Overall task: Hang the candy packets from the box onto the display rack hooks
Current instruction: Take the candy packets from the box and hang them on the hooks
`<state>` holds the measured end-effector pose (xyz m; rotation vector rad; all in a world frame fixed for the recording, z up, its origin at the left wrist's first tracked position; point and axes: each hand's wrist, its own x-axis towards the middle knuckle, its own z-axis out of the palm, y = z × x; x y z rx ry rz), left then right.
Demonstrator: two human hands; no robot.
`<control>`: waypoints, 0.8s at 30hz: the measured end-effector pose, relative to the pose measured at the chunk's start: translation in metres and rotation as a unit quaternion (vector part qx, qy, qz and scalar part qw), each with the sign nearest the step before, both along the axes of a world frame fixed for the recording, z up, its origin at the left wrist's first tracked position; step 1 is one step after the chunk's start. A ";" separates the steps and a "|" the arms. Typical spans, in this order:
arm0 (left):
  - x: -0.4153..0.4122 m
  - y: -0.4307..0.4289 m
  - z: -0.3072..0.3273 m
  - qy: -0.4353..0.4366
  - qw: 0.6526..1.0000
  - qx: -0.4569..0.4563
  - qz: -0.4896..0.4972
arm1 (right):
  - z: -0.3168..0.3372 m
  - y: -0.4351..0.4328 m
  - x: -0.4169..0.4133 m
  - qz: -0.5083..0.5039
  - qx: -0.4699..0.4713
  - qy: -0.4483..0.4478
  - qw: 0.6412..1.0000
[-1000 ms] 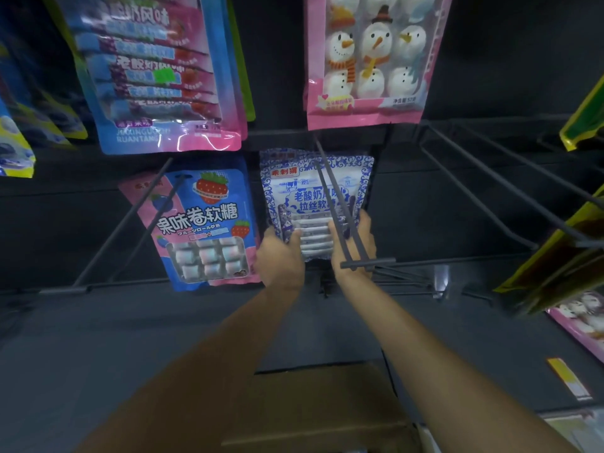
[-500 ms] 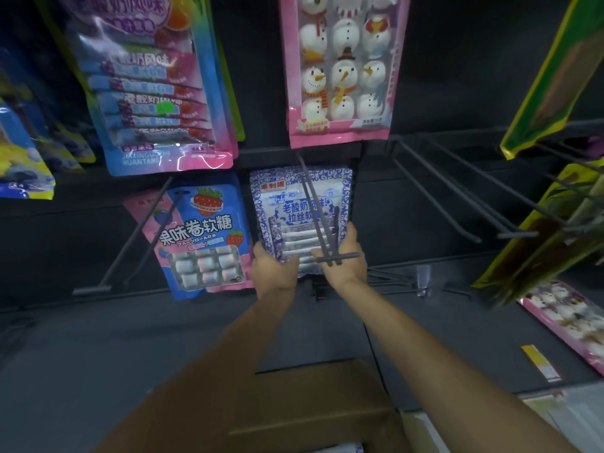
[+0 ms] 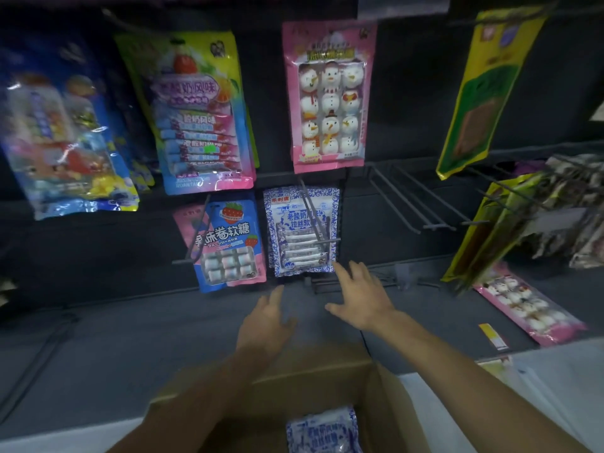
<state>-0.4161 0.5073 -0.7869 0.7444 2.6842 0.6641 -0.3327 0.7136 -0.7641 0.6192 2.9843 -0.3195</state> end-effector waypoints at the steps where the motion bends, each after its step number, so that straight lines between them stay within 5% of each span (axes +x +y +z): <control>1: 0.009 -0.010 0.005 0.011 0.999 -0.029 -0.026 | 0.002 -0.007 0.010 0.002 0.003 -0.009 1.000; 9: 0.065 -0.098 0.050 0.121 0.949 -0.220 -0.189 | 0.021 -0.063 0.084 0.058 -0.001 -0.044 0.997; 15: 0.086 -0.159 0.051 0.148 0.943 -0.212 -0.211 | 0.029 -0.105 0.134 0.087 -0.024 -0.043 0.995; 24: 0.096 -0.253 0.006 0.168 0.940 -0.223 -0.196 | -0.023 -0.145 0.179 0.143 -0.001 -0.161 0.977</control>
